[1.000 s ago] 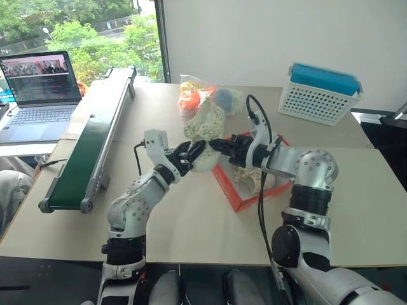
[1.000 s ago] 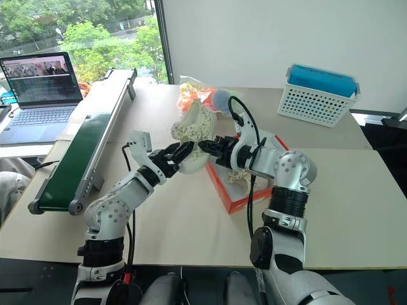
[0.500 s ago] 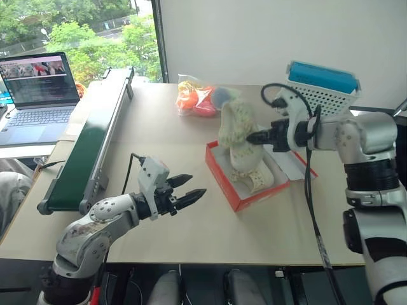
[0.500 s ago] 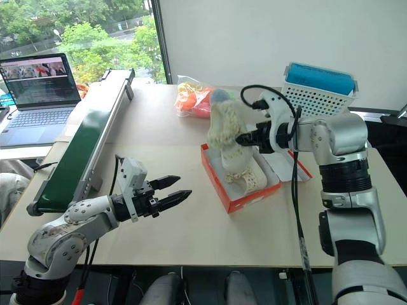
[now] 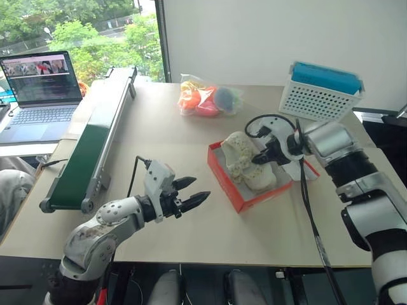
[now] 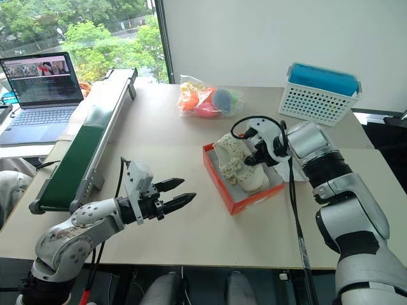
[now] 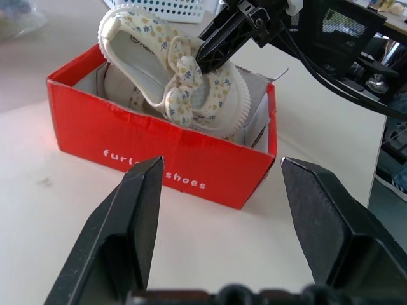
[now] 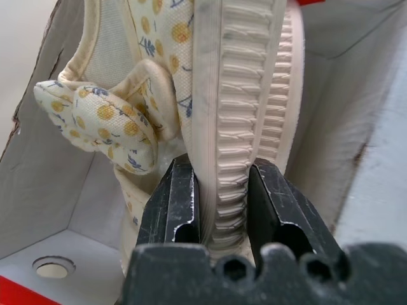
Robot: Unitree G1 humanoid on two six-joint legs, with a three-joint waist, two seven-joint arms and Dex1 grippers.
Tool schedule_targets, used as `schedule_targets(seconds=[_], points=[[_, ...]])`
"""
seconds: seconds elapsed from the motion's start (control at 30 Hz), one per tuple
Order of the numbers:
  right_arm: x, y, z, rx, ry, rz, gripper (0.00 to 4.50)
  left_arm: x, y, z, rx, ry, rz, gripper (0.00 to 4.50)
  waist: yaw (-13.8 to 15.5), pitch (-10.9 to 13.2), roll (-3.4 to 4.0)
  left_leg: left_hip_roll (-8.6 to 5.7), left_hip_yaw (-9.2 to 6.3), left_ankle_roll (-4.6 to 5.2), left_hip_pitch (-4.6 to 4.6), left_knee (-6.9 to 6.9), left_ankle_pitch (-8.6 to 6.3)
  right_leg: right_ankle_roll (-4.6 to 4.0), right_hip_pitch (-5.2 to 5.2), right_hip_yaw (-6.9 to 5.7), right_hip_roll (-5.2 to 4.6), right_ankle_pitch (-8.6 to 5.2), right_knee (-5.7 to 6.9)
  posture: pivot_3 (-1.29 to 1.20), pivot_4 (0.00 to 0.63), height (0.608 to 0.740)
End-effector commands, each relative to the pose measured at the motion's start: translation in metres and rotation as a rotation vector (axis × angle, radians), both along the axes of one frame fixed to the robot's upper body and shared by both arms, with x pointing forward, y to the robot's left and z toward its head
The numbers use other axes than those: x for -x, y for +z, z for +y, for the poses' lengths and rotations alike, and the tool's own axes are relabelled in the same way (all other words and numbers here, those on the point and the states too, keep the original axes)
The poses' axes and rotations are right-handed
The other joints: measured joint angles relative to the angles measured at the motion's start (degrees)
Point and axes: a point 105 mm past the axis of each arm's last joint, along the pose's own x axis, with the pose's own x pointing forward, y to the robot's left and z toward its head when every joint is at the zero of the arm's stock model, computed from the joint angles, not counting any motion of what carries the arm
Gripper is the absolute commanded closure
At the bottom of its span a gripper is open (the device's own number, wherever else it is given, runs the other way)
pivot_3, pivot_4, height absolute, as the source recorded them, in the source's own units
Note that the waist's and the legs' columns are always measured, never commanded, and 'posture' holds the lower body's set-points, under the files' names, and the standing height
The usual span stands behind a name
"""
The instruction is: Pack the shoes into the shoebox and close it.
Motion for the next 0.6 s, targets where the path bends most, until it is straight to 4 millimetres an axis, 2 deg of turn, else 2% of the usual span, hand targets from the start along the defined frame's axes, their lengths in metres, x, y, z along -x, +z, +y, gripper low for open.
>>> schedule_targets(seconds=[0.03,0.2,0.4,0.5,0.6], points=[[-0.004,-0.005,0.003,0.061,0.006,0.046,3.65,0.004,0.009,-0.005,0.007,-0.011,-0.057,1.37,-0.1,0.0,0.0,0.0,0.0,0.0,0.01,0.0,0.0,0.0,0.01,0.0,-0.01,0.0,0.0,0.0,0.15,0.74],[-0.007,-0.021,0.008,0.055,-0.08,0.149,3.65,0.004,0.009,-0.007,0.007,-0.015,-0.055,1.37,0.0,0.0,0.0,0.0,0.0,-0.02,0.03,-0.01,0.01,-0.02,0.01,0.0,-0.02,0.01,0.03,0.0,0.15,0.74],[0.007,-0.019,0.024,-0.001,-0.114,0.311,3.65,0.004,0.01,-0.01,0.002,-0.025,-0.062,1.37,-0.1,0.0,0.03,0.0,-0.03,-0.06,0.05,-0.03,0.02,-0.07,-0.03,-0.02,-0.07,0.04,0.06,0.0,0.15,0.74],[0.013,-0.023,0.021,0.018,-0.105,0.34,3.65,0.005,0.011,-0.012,0.003,-0.028,-0.065,1.37,-0.2,0.0,0.03,-0.01,-0.03,-0.06,0.01,-0.07,0.01,-0.07,-0.09,-0.03,-0.13,0.04,0.05,0.0,0.15,0.74],[0.022,-0.037,0.009,0.063,-0.114,0.375,3.65,0.006,0.011,-0.013,0.002,-0.028,-0.067,1.37,0.0,0.0,0.04,-0.02,-0.03,-0.06,0.0,-0.07,0.01,-0.07,-0.08,-0.07,-0.18,0.04,0.04,0.0,0.15,0.74]])
